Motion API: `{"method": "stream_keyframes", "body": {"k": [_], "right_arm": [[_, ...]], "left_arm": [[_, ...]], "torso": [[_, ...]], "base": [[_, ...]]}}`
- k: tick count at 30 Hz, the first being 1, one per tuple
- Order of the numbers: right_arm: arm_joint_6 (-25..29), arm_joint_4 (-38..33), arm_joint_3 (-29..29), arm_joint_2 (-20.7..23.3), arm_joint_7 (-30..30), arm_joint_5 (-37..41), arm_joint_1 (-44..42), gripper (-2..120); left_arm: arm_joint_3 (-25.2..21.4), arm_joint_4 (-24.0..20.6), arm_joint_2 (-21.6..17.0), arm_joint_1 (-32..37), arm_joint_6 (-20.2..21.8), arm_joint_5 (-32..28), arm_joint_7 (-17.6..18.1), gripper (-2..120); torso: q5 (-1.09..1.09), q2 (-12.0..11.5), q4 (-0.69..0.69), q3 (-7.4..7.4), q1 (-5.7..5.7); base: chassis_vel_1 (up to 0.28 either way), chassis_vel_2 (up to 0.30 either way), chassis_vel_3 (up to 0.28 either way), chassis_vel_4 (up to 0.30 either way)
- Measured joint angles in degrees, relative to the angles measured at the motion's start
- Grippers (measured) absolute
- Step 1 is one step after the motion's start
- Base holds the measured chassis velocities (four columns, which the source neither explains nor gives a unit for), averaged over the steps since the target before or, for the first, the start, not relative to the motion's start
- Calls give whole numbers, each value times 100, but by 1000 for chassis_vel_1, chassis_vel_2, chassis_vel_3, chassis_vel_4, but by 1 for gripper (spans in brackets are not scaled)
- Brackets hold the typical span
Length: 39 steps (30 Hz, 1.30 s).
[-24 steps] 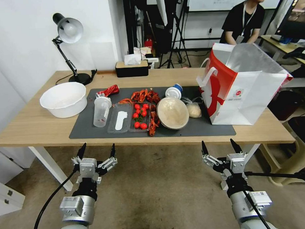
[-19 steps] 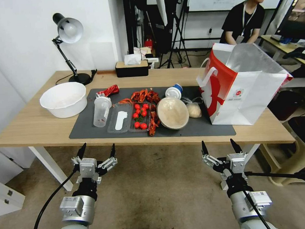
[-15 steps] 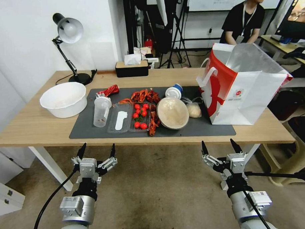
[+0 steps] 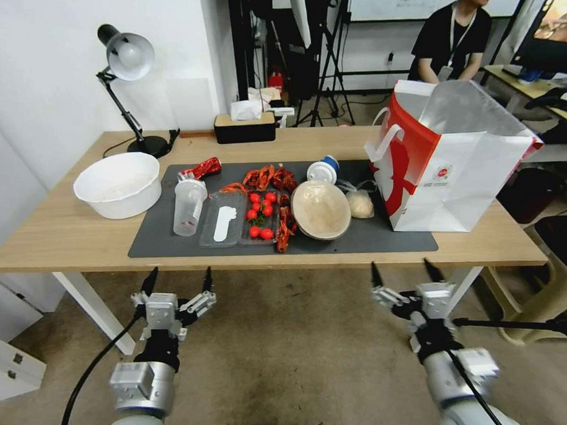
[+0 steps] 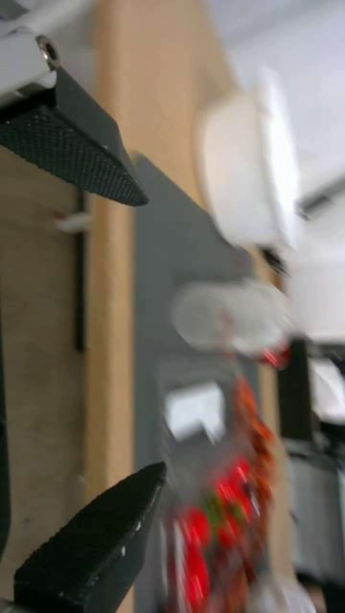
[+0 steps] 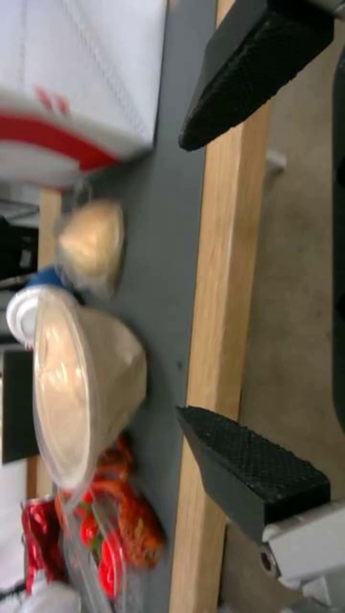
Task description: Pick up the trash from the table and place it into the takeout bag.
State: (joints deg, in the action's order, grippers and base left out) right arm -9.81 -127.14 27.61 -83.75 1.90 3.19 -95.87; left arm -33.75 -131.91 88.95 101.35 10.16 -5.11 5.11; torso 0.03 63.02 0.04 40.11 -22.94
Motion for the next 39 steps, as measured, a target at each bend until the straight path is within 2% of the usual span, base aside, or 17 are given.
{"method": "stream_keyframes", "body": {"k": [2,5,29,39], "right_arm": [[-53,34,-28,22,25,41,67,100],[-54,35,-32,26,27,49,72,100],[-2,-25,-52,-27,-11,54,65,100],[27,-7,-75,-56,-59,342,24,100]], "left_arm": [[-76,-2,134,-92,307,-260,172,100],[-92,0,176,-106,347,-360,209,100],[-107,-48,204,-118,257,-424,196,100],[-134,-66,186,-118,56,-537,97,100]], "torso": [[-5,0,-3,0,-1],[-4,0,-4,0,0],[-4,0,-4,-1,1],[-3,1,-4,-1,2]], "base": [[0,0,0,0],[0,0,0,0],[0,0,0,0],[0,0,0,0]]}}
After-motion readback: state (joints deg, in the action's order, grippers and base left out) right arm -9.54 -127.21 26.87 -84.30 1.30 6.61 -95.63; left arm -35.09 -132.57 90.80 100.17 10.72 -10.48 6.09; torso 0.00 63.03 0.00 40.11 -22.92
